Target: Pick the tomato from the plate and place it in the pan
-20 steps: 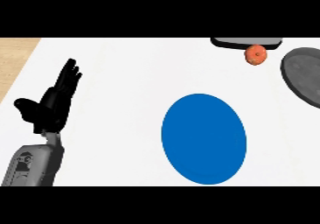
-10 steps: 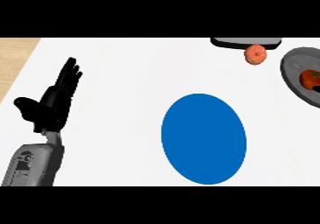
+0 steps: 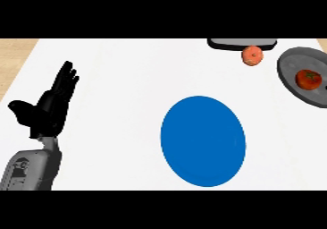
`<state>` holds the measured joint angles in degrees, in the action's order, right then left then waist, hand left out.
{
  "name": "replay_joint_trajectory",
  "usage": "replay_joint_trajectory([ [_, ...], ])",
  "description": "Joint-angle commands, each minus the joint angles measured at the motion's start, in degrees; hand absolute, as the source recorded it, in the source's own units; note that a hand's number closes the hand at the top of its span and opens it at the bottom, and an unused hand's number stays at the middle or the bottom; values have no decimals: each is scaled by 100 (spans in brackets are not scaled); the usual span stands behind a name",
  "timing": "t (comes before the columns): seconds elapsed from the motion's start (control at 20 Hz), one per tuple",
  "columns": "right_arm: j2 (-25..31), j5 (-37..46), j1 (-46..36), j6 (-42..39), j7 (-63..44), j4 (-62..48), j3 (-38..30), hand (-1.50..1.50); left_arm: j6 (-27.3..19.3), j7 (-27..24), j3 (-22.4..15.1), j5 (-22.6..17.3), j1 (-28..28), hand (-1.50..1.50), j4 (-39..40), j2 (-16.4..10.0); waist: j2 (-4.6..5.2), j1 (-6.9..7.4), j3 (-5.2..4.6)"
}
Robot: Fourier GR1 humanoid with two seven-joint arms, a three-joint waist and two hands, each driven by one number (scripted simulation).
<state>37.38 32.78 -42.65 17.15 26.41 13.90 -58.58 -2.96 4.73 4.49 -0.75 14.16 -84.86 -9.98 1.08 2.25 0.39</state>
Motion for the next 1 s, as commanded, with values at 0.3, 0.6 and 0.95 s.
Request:
replay_joint_trajectory([
  [0.3, -6, -916, 897, -1992, 808, 603, -69, -150, -105, 68, 178, 77, -201, 0, 38, -85, -161, -355, -52],
  [0.6, -509, -1282, 1599, -2283, 467, 1969, 61, -150, -3, 96, 326, 4, -69, 0, 163, -227, -186, -446, -65],
  [0.95, -1752, -1341, 2390, -2232, -706, 4300, 515, -150, -44, 44, 326, -17, -3, 0, 302, -110, -162, -409, -65],
])
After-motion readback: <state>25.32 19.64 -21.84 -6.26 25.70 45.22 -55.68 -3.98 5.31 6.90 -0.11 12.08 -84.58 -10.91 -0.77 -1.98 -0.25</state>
